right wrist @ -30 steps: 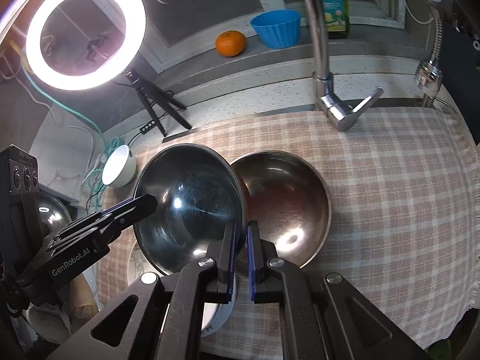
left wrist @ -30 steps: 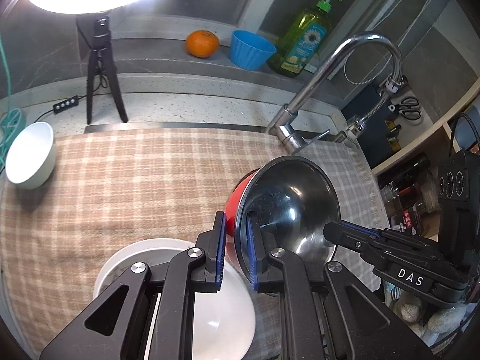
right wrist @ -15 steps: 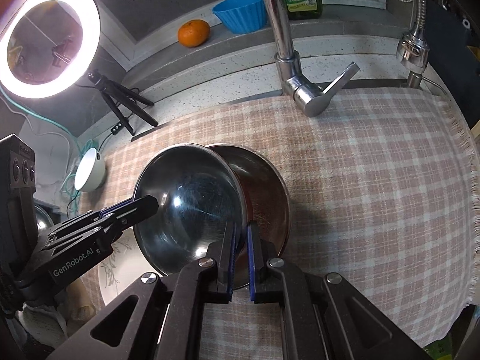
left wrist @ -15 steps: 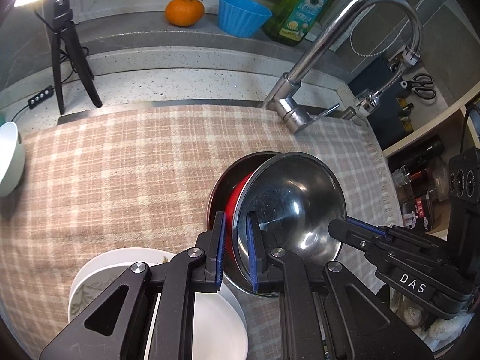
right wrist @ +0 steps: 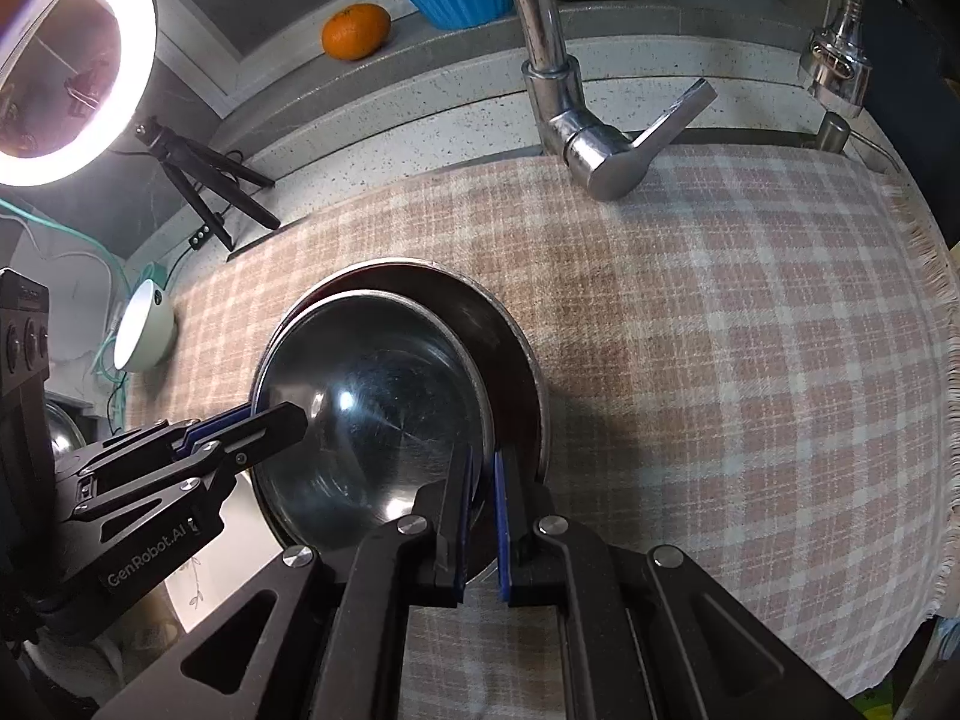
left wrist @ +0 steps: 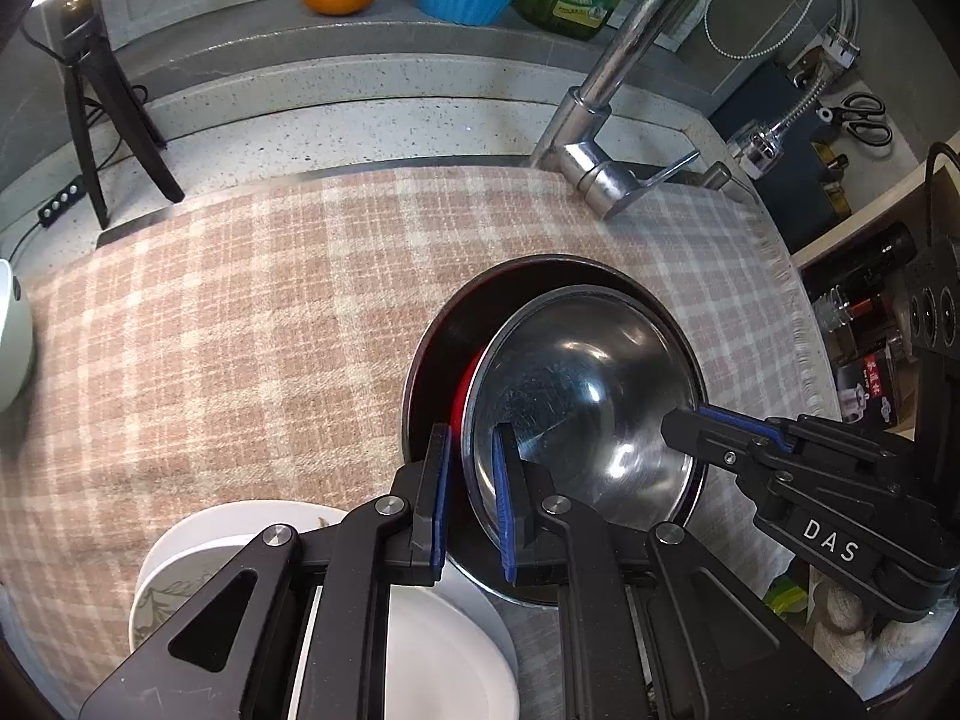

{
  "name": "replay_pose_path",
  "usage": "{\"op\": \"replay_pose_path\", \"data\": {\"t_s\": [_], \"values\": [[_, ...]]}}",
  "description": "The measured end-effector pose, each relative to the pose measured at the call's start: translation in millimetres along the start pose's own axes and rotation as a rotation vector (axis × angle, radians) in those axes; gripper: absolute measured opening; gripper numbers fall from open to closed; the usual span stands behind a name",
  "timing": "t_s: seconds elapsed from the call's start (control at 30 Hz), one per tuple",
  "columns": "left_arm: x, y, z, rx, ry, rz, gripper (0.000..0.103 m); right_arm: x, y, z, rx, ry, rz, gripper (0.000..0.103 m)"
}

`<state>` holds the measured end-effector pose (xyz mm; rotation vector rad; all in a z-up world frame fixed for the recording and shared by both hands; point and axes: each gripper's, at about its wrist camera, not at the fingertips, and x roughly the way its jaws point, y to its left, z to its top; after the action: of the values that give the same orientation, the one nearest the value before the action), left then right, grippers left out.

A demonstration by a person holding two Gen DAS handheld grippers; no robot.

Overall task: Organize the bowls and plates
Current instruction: 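Lower the small steel bowl into the large steel bowl, then open the right tool to release the small steel bowl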

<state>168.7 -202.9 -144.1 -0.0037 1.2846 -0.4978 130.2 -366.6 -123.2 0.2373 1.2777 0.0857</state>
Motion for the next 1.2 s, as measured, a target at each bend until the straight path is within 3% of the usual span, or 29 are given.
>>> {"op": "replay_pose_path", "data": {"t_s": [0.33, 0.83, 1.2], "values": [[4, -2, 3, 0.019, 0.007, 0.02, 0.011, 6, 2, 3, -0.001, 0.013, -0.019, 0.007], [0, -5, 1, 0.034, -0.009, 0.014, 0.017, 5, 5, 4, -0.006, 0.009, -0.032, 0.018], [-35, -5, -6, 0.047, -0.11, 0.031, 0.017, -18, 10, -1, -0.042, -0.068, -0.06, 0.026]]}}
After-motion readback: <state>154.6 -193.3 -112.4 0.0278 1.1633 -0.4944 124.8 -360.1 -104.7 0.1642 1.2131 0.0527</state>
